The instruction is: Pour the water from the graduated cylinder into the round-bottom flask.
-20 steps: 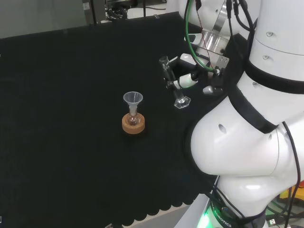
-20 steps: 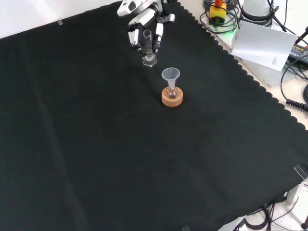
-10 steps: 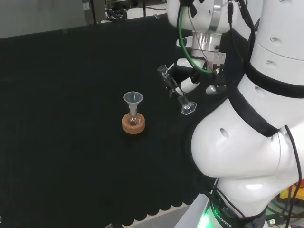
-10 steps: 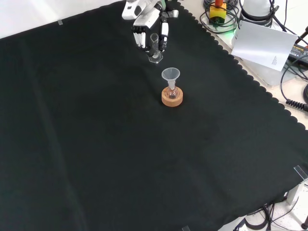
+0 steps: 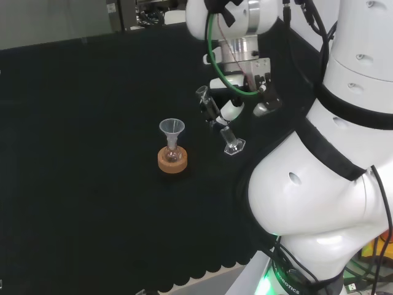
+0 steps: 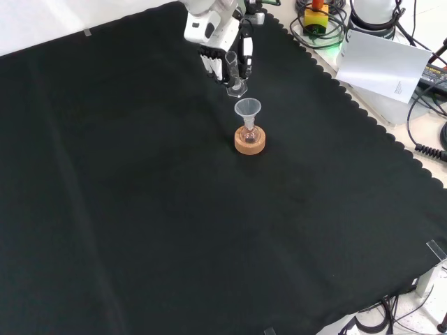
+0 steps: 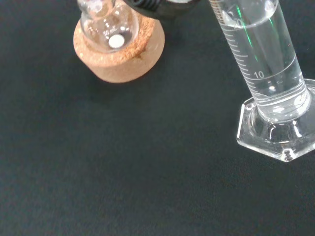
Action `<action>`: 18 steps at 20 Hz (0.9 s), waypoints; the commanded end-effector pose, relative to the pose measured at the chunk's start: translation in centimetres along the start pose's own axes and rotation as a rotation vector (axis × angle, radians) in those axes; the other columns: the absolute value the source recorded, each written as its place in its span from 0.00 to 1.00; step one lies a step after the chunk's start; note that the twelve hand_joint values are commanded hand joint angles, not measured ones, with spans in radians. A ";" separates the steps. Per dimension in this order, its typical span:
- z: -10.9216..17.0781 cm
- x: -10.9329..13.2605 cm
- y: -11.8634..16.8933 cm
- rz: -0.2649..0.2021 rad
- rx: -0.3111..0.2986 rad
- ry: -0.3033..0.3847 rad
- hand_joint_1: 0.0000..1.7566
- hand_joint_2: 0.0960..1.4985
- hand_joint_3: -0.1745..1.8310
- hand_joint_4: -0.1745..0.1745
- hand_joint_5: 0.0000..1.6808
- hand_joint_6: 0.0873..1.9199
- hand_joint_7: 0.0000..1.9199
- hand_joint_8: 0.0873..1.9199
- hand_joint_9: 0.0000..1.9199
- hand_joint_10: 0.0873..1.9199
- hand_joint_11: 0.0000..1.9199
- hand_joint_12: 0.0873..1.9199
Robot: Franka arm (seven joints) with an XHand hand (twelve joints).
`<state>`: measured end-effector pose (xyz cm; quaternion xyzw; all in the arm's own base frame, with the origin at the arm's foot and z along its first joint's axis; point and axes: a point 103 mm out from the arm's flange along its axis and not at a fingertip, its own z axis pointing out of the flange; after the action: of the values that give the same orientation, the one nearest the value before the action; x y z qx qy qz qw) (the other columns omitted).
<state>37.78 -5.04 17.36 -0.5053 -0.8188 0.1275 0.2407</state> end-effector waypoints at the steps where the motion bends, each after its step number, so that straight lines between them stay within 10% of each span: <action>1: -1.0 1.4 0.3 -0.003 0.071 -0.067 0.66 0.72 0.11 0.00 0.58 0.52 0.61 0.18 0.70 0.02 0.60 0.40; 18: -1.3 3.4 0.5 0.033 0.282 -0.273 0.66 0.72 0.11 0.00 0.58 0.52 0.62 0.17 0.70 0.02 0.60 0.39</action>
<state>37.62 -2.83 19.15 -0.4684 -0.8153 0.2709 0.2064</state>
